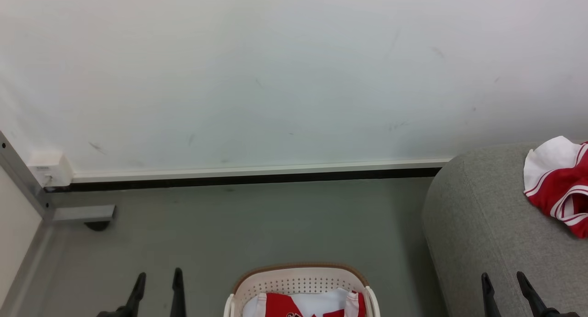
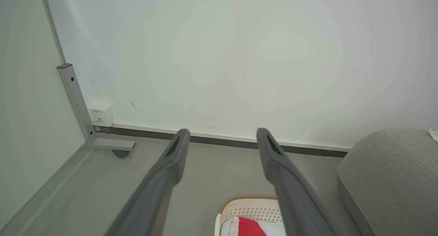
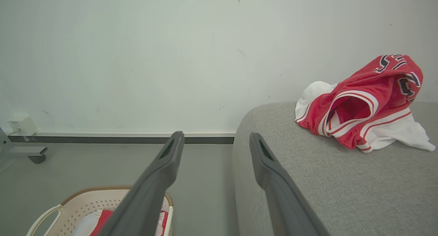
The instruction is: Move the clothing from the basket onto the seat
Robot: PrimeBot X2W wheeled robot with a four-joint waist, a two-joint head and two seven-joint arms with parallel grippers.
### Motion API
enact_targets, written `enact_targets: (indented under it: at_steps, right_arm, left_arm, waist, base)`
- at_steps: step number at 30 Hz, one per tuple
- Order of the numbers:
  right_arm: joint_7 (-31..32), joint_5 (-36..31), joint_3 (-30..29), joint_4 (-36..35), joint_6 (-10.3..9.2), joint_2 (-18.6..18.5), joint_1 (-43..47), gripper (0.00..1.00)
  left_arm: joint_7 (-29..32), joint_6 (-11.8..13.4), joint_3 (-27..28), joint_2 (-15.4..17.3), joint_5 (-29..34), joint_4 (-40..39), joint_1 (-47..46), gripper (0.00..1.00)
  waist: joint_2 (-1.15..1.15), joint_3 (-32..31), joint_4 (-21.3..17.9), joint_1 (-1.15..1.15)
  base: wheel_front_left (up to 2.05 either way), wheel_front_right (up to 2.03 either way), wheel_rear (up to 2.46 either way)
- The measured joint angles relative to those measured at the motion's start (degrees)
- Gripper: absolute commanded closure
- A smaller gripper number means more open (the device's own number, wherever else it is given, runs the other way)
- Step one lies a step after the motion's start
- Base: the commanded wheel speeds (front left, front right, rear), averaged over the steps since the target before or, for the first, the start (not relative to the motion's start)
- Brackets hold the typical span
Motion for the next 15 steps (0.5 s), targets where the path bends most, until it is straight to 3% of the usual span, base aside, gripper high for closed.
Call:
enact_targets:
  at_steps: [15]
  right_arm:
    - [-0.4, -0.1, 1.1, 0.1, 0.01, 0.0, -2.8, 0.0]
  left_arm:
    - [0.0, -4.5, 3.3, -3.1, 4.3, 1.6, -1.2, 0.0]
  waist:
    - [0.0, 2.0, -1.8, 0.0]
  base:
    - [0.0, 0.0, 0.0]
